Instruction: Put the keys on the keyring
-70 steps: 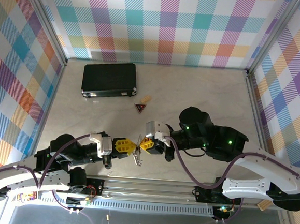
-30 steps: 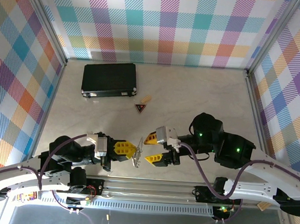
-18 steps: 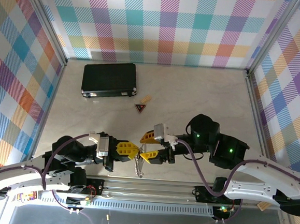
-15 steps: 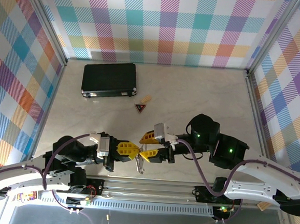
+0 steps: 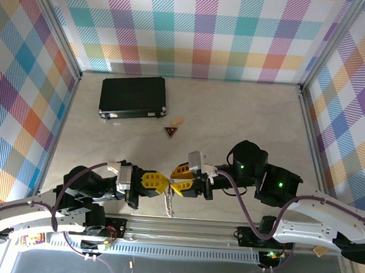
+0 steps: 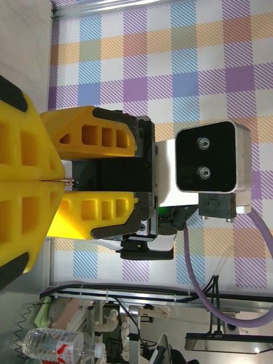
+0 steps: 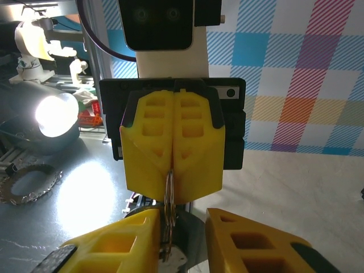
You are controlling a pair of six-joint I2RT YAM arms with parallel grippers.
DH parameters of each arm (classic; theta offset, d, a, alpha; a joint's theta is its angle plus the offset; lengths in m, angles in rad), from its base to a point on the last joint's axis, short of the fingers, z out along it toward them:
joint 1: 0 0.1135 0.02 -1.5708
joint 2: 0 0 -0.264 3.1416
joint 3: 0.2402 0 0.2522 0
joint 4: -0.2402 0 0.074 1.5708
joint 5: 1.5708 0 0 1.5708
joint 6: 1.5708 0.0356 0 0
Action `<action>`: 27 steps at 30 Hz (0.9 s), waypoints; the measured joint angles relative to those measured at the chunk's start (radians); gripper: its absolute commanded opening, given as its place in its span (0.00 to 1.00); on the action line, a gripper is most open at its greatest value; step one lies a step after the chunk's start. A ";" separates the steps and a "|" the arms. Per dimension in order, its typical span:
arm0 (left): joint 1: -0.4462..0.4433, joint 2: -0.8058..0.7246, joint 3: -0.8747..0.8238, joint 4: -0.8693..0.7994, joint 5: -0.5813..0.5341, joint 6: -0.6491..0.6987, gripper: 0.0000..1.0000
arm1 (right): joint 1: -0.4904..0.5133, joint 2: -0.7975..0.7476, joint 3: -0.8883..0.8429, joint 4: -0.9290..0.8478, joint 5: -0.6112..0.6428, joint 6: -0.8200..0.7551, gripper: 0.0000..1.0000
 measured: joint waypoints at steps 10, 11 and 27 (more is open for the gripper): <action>0.000 0.016 -0.012 0.032 0.000 -0.004 0.00 | 0.000 -0.003 -0.008 0.004 -0.004 0.002 0.11; 0.000 0.016 -0.013 0.035 -0.001 -0.005 0.00 | 0.000 -0.003 -0.008 0.004 -0.005 0.002 0.09; 0.000 0.001 0.056 -0.219 -0.137 0.074 0.31 | 0.000 0.025 0.089 -0.212 0.116 -0.112 0.00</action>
